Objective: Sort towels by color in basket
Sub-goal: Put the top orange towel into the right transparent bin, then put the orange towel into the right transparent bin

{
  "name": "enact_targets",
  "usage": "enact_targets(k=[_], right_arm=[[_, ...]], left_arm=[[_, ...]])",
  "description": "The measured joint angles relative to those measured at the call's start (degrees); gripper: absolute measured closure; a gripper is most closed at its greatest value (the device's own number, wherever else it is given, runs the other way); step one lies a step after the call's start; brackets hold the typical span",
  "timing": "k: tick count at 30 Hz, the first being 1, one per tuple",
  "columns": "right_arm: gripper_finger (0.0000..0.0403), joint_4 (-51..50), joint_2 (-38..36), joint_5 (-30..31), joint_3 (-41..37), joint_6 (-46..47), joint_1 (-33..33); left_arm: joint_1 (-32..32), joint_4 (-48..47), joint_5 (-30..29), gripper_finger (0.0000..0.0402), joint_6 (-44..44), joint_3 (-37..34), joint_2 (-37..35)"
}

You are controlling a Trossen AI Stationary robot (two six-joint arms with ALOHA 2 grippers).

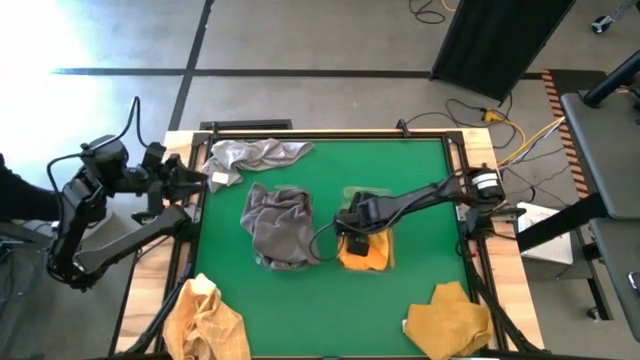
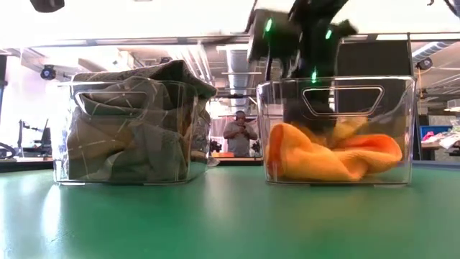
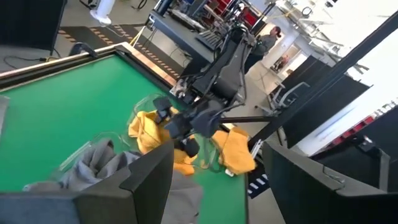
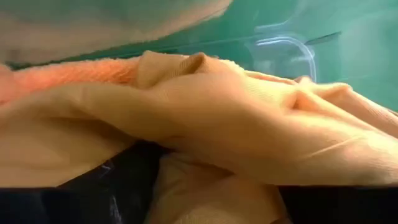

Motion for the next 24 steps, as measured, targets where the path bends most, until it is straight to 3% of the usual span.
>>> enact_targets(k=[6, 15, 18, 24], right_arm=[[0.0123, -1.7, 4.7, -4.7, 1.7, -2.7, -1.8], [0.0099, -16.9, -4.8, -4.0, 11.1, 0.3, -0.6], [0.0081, -19.1, -8.9, -4.5, 12.5, 7.2, 0.2], [0.0057, -19.0, -17.9, -13.2, 12.7, 25.2, 5.8]], left_arm=[[0.0, 0.0, -1.4, 0.0171, 1.0, -2.9, 0.0], [0.0, -6.1, -1.8, 0.0171, 3.2, -3.6, -0.3], [0.0, -6.3, -2.9, 0.0171, 3.5, -3.9, -0.4], [0.0, -6.2, -4.3, 0.0171, 3.8, -4.9, -0.4]])
